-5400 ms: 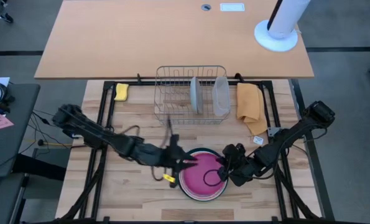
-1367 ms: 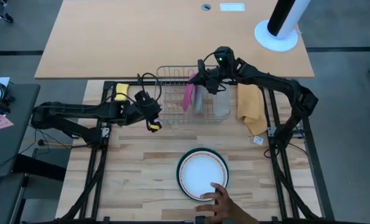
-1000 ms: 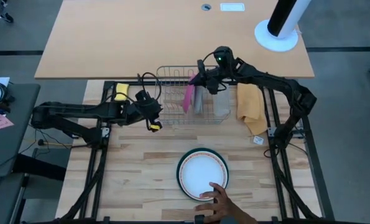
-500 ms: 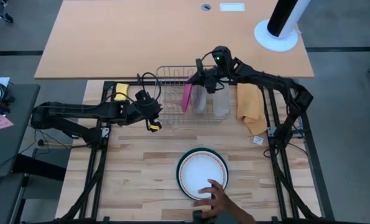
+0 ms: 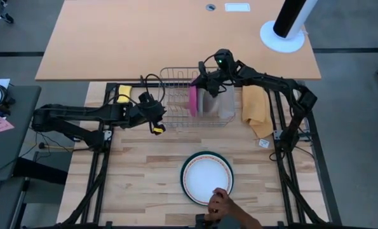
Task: Sort dishes
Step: Put the pink plate into the dish rack, then adjust the gray plate
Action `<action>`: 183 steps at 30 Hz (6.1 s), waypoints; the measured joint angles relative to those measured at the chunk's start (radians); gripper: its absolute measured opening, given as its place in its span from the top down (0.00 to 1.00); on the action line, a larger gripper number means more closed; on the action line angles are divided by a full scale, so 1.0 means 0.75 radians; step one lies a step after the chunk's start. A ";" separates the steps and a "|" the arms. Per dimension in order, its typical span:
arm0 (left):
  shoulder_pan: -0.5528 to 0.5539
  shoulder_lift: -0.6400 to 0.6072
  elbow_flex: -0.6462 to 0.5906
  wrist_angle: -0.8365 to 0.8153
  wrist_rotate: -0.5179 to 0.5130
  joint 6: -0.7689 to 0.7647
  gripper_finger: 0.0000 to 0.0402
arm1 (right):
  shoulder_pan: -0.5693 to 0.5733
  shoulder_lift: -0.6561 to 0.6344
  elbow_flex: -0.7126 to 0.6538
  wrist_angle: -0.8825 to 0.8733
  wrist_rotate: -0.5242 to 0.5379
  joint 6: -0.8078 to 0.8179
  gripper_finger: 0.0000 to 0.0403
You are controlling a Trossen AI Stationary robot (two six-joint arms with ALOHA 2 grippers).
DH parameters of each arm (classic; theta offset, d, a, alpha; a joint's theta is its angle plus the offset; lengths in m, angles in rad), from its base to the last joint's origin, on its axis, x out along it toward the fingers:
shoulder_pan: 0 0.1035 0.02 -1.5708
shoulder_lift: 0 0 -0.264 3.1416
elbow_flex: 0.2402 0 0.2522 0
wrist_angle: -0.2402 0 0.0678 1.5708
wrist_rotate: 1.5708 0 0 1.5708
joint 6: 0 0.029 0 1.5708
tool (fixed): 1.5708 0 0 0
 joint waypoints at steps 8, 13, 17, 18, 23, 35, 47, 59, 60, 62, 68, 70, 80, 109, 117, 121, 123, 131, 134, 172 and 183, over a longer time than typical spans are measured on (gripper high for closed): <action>0.000 0.000 0.000 -0.001 0.000 -0.002 0.83 | 0.049 -0.001 0.000 0.042 0.137 0.023 0.81; 0.000 0.000 0.000 -0.001 0.001 -0.004 0.83 | 0.063 -0.002 0.001 0.054 0.189 0.036 0.76; 0.000 0.000 0.000 -0.006 0.002 -0.012 0.83 | 0.063 -0.021 0.001 0.025 0.256 0.039 0.70; 0.000 0.000 0.000 -0.006 0.003 -0.012 0.83 | 0.063 -0.031 0.001 0.005 0.260 0.039 0.69; 0.000 0.000 0.000 -0.006 0.003 -0.013 0.83 | 0.062 -0.094 0.002 -0.071 0.259 0.041 0.61; 0.000 0.000 0.000 -0.003 0.004 -0.013 0.83 | 0.062 -0.194 0.005 -0.195 0.313 0.175 0.43; 0.000 0.000 0.000 -0.003 0.004 -0.010 0.83 | 0.083 -0.244 0.003 -0.158 0.562 0.359 0.43; 0.000 0.000 0.000 0.011 0.004 -0.011 0.83 | 0.156 -0.489 0.003 -0.327 0.920 1.200 0.43; 0.000 0.000 0.000 0.016 0.004 -0.011 0.83 | 0.154 -0.501 0.003 -0.361 0.920 1.231 0.43; 0.000 0.000 0.000 0.019 0.004 -0.017 0.83 | 0.148 -0.517 0.003 -0.412 0.920 1.278 0.43; 0.000 0.000 0.000 0.034 0.004 -0.024 0.83 | 0.118 -0.531 0.002 -0.577 0.920 1.511 0.43; 0.000 0.000 0.000 0.034 0.004 -0.029 0.83 | 0.110 -0.525 -0.013 -0.629 0.920 1.590 0.43; -0.001 0.000 0.000 0.038 0.005 -0.088 0.83 | 0.122 -0.476 -0.025 -0.927 0.920 1.828 0.43; -0.106 0.000 0.000 0.007 0.072 -0.282 0.83 | 0.093 -0.463 -0.110 -0.945 1.175 1.869 0.70; -0.145 0.000 0.000 0.009 0.048 -0.324 0.83 | 0.092 -0.462 -0.219 -0.929 1.173 1.849 0.90; -0.145 0.000 0.000 0.041 0.044 -0.325 0.83 | 0.082 -0.463 -0.223 -0.902 1.170 1.843 0.98; -0.146 0.000 0.000 0.053 0.045 -0.325 0.83 | 0.084 -0.463 -0.223 -0.868 1.165 1.843 0.99; -0.148 0.000 0.000 0.065 0.045 -0.310 0.83 | 0.097 -0.463 -0.223 -0.792 1.156 1.848 0.99; -0.148 0.000 0.000 0.065 0.046 -0.309 0.83 | 0.090 -0.463 -0.223 -0.813 1.156 1.864 1.00; -0.153 0.000 0.000 0.084 0.053 -0.264 0.83 | 0.205 -0.292 -0.143 -0.742 1.191 1.913 1.00; -0.153 0.000 0.000 0.085 0.053 -0.268 0.83 | 0.274 -0.292 -0.143 -0.635 1.235 1.850 1.00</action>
